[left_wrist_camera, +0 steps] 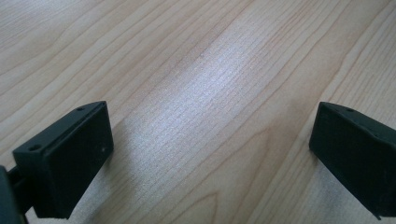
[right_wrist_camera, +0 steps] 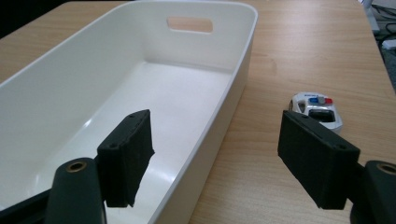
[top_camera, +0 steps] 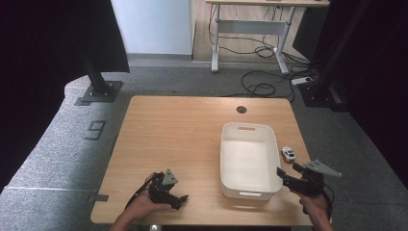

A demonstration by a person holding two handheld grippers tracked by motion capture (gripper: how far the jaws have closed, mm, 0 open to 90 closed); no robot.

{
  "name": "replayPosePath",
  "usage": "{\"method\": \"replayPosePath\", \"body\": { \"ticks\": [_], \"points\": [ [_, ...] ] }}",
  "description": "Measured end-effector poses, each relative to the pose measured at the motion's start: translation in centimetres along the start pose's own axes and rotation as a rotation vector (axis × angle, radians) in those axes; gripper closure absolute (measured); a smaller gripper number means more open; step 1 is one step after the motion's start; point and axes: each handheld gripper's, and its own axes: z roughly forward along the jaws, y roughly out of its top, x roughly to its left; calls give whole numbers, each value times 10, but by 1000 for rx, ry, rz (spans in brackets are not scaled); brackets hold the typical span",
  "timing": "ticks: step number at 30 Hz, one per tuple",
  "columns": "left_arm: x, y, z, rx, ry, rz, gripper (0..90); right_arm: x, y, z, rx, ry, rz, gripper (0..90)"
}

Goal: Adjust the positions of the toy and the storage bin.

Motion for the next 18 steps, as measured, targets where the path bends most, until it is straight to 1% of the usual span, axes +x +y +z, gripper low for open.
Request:
{"method": "replayPosePath", "body": {
  "ticks": [2, 7, 11, 14, 15, 16, 18],
  "points": [
    [0, 0, 0, 0, 1, 0, 0, 2, -2, 4, 12, -7, -9, 286],
    [0, 0, 0, 0, 0, 1, 0, 3, -4, 7, 25, -19, -9, 311],
    [0, 0, 0, -1, 0, 0, 0, 3, -6, 11, 40, -21, 3, 334],
    [0, 0, 0, -1, 0, 0, 0, 5, -8, 14, 42, -35, 2, 380],
    [0, 0, 0, -1, 0, 0, 0, 5, -8, 14, 42, -35, 2, 380],
    [0, 0, 0, -1, 0, 0, 0, 6, -9, 15, 44, -45, -11, 423],
    [0, 0, 0, -1, 0, 0, 0, 7, -10, 15, 45, -58, -20, 455]
  ]
}}
